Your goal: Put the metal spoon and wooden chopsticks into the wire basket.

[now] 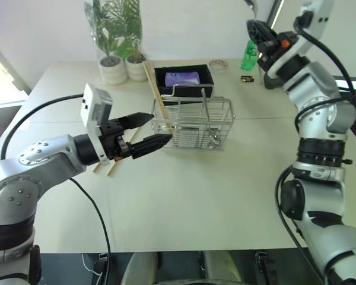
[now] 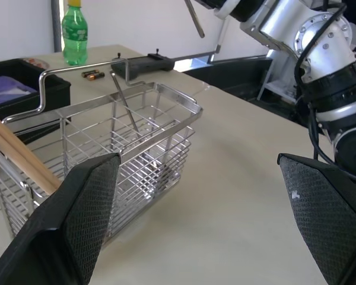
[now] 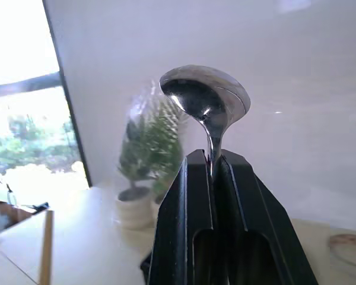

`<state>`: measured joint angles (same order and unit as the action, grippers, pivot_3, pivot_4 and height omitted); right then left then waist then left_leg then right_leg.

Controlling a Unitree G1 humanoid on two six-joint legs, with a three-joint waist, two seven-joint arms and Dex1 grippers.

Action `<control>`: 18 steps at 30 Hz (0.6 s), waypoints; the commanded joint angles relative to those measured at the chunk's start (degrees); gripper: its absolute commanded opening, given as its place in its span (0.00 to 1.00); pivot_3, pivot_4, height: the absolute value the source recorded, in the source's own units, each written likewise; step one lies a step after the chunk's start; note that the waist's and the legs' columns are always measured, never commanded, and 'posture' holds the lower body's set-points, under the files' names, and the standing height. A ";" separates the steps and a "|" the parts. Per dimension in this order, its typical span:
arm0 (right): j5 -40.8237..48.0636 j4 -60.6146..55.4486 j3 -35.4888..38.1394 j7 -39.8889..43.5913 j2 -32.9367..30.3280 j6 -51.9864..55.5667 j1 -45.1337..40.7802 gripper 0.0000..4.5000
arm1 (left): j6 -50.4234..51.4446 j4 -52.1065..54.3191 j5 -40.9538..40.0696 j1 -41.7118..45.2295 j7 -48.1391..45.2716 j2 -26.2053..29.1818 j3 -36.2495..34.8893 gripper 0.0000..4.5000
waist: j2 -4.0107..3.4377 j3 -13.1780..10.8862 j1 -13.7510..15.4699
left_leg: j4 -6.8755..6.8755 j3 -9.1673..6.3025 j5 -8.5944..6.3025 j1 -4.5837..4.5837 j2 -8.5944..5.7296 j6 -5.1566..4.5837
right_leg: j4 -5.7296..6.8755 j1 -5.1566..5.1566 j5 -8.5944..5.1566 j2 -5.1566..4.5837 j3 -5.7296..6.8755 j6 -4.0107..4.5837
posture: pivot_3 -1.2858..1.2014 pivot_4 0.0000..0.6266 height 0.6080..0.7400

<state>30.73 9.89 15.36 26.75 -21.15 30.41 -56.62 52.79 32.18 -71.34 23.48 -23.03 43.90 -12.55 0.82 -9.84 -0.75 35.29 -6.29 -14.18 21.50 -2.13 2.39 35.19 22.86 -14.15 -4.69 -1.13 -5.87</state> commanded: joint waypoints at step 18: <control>-0.20 -6.89 -4.98 -1.65 11.77 -8.96 10.24 0.01 | -1.27 1.41 -1.52 1.09 1.94 1.05 -2.60 1.00 | -0.02 -0.01 -0.29 | -0.06 0.04 0.01 0.00 0.00 0.01 | 0.03 0.11 0.10 0.03 -0.03 -0.17 | 0.52 0.24 0.82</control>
<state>31.30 3.34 10.43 24.86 -9.96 24.77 -45.80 52.72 32.74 -71.79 23.30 -21.09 44.36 -13.13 0.81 -9.85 -1.04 35.23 -6.25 -14.17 21.51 -2.13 2.40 35.22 22.97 -14.05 -4.66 -1.16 -6.05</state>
